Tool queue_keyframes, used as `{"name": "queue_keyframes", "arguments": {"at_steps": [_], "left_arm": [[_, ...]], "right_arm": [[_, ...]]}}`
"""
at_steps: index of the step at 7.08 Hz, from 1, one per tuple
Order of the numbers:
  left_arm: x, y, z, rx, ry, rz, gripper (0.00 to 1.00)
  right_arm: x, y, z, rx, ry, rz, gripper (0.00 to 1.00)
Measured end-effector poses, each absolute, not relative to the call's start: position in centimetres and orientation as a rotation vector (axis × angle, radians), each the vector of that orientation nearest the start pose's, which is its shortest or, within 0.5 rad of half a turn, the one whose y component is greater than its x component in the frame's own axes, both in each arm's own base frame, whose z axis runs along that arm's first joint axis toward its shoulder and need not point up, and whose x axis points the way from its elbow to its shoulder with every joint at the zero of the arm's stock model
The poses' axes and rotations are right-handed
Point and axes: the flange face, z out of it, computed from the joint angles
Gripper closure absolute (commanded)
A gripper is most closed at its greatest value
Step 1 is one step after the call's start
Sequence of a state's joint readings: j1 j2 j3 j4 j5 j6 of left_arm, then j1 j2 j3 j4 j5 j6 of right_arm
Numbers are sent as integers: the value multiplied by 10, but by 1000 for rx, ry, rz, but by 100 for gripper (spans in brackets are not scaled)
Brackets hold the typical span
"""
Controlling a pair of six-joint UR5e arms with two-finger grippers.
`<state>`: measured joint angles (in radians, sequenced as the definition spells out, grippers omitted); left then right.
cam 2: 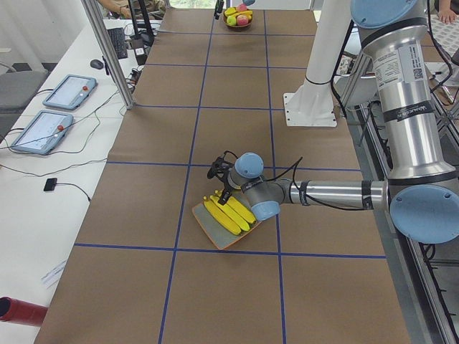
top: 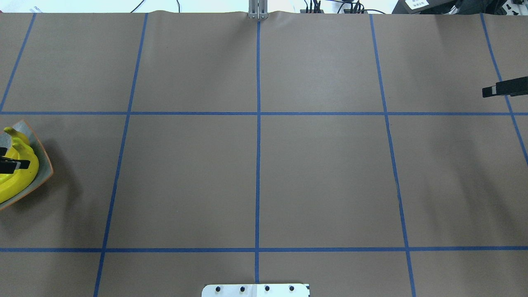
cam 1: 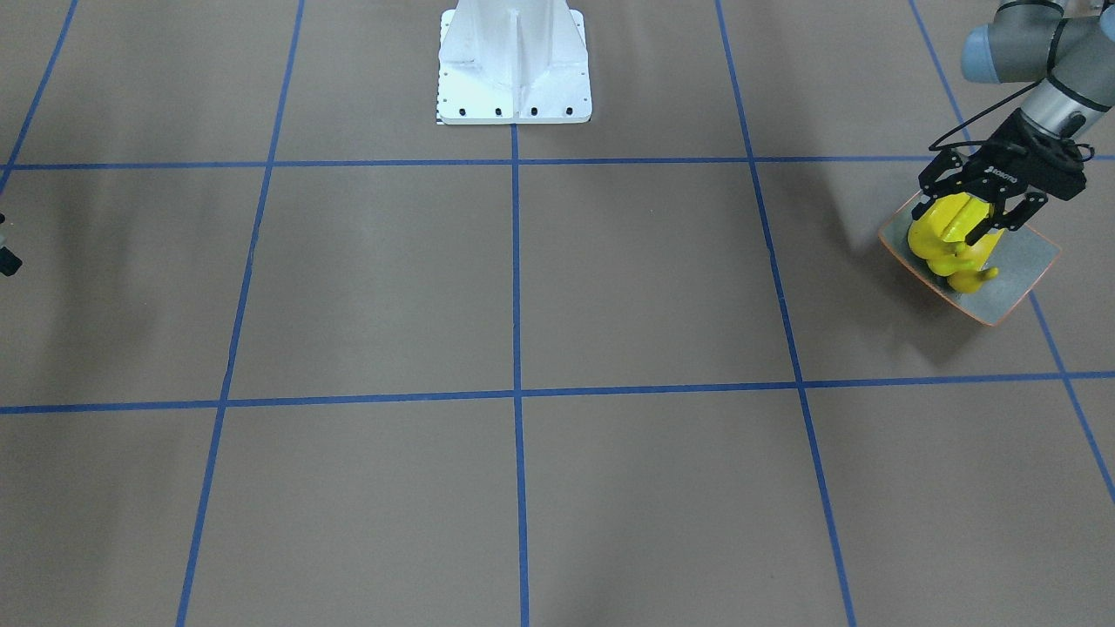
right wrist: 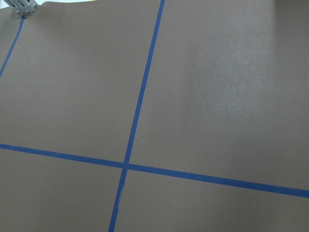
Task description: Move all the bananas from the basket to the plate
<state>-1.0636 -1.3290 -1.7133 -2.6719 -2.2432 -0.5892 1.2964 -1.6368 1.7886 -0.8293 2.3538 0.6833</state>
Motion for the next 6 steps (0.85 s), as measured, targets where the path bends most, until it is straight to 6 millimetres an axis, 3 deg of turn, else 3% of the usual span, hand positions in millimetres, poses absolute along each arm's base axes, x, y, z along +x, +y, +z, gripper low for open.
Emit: {"name": "queue_keyframes", "arguments": {"at_steps": [1,2,4,6], "left_arm": [[111,-405,556,507,1081,245,0],[97,-413,545,515,1110,236,0],[90,-419,538,524,1122,226,0],[89,-421,537,527,1122,224,0]], "right_arm": [[-48,-475,516,416,-1019,-7,0],[-26,-473,551,423,-990,-49,0],[20,-457,630,443,-910,-145,0],[67,-418,708,450,-837,-221,0]]}}
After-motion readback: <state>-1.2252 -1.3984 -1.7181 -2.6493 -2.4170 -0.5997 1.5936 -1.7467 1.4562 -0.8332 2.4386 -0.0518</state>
